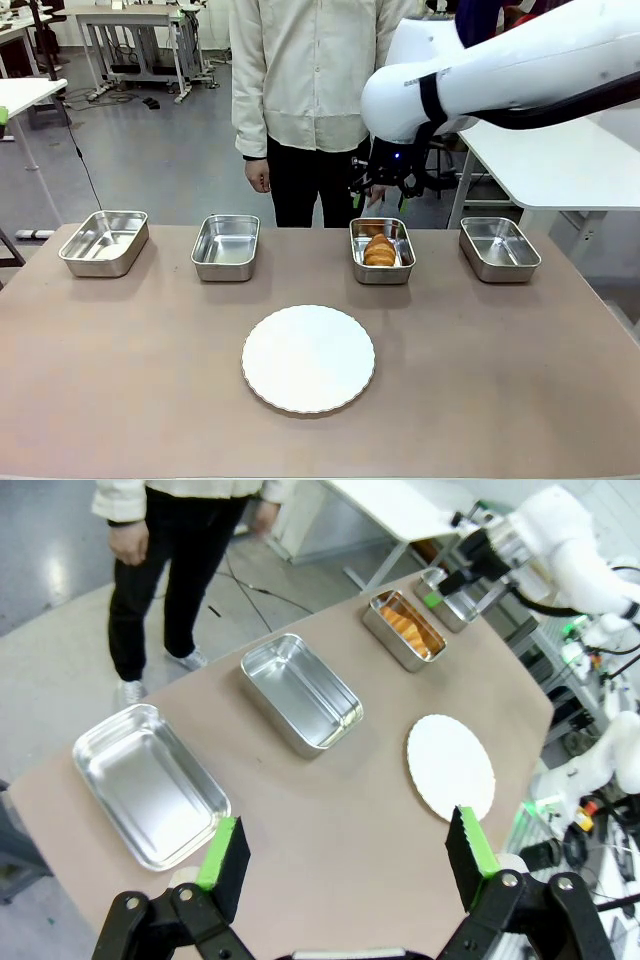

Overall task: Place the bread in the container.
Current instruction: Place the Butter Roll into the Airtight Container indicated by the human.

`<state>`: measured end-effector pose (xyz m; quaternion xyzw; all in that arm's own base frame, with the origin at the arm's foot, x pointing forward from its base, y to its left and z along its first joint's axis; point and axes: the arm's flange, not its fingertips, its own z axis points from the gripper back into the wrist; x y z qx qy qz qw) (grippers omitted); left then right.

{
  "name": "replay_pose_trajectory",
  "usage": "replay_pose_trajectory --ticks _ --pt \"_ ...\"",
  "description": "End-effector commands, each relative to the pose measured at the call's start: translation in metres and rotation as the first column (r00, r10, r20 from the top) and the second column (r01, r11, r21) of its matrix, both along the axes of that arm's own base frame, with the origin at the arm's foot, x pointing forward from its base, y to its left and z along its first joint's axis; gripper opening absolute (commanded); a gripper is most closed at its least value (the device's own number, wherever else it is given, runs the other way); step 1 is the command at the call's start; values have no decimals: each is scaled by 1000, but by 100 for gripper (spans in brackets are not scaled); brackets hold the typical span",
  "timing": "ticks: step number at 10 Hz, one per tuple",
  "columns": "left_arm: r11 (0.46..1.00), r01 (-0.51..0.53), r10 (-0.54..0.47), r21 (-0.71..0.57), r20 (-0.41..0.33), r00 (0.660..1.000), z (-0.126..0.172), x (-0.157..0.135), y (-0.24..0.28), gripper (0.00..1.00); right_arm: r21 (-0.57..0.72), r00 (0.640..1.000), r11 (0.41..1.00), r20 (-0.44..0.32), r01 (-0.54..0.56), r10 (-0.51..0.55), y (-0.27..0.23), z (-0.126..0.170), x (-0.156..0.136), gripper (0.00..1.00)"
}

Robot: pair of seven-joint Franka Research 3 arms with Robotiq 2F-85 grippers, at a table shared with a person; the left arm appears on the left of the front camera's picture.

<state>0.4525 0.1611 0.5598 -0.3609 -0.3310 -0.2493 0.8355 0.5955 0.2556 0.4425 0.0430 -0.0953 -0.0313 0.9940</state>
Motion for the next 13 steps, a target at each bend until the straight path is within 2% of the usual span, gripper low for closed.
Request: replay_pose_trajectory --ticks 1,2,3,5,7,9,10,13 --pt "1000 6 -6 -5 2 1000 2 -2 -1 100 -34 987 999 158 -5 11 -29 15 -84 100" --pt "1000 6 -6 -5 2 1000 2 -2 -1 100 -33 981 999 191 -25 30 -39 21 -108 100" --pt "1000 6 -6 -5 2 1000 2 -2 -1 100 -3 978 997 194 -81 80 -50 23 -129 100" --pt "1000 6 -6 -5 2 1000 2 -2 -1 100 16 977 990 167 -140 135 -73 21 -169 100" --pt "1000 6 -6 -5 2 1000 2 -2 -1 100 38 976 985 145 -169 162 -87 12 -190 100" --pt "1000 6 -6 -5 2 1000 2 -2 -1 100 34 966 976 149 -217 209 -87 9 -189 100" --pt "1000 6 -6 -5 2 1000 2 -2 -1 100 14 980 989 139 -148 144 -79 9 -192 100" --pt "1000 6 -6 -5 2 1000 2 -2 -1 100 14 980 989 139 -148 144 -79 9 -192 100"
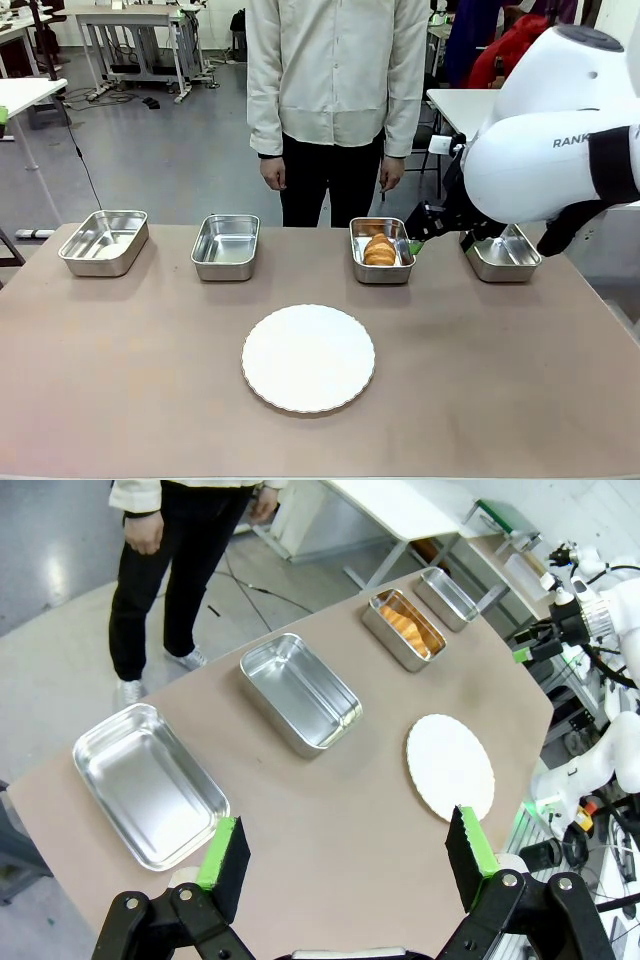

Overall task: Place the bread in the container.
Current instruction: Place the Butter Roll into the Airtight Container indicated by the human.

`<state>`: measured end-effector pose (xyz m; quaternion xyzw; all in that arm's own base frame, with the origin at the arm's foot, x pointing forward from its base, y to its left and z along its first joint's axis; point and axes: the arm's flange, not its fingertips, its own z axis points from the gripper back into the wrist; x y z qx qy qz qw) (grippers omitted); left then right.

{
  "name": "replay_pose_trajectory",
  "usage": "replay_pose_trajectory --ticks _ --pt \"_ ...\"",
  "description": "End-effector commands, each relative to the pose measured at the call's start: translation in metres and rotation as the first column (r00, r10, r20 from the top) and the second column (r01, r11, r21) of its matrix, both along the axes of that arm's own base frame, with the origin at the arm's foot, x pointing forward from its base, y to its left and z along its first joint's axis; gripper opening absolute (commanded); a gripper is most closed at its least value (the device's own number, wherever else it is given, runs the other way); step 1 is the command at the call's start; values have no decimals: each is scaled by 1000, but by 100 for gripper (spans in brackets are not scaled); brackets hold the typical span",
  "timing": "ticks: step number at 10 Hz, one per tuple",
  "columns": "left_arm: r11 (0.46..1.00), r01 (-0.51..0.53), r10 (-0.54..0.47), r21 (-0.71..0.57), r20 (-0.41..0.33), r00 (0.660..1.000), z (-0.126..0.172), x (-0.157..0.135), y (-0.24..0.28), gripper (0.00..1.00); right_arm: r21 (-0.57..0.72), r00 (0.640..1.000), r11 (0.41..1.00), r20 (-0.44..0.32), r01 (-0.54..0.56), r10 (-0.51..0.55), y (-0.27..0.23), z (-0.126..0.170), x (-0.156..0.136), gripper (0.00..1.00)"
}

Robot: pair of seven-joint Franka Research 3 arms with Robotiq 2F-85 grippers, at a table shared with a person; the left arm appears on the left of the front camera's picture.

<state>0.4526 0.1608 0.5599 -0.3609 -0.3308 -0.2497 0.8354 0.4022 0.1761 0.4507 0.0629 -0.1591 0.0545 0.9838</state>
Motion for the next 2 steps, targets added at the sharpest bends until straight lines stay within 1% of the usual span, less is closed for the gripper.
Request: replay_pose_trajectory --ticks 1,2 --pt "1000 6 -6 -5 2 1000 2 -2 0 100 6 1000 1000 -1 21 -21 1 1 1 100" --pt "1000 6 -6 -5 2 1000 2 -2 0 100 6 1000 1000 -1 21 -21 1 1 1 100"
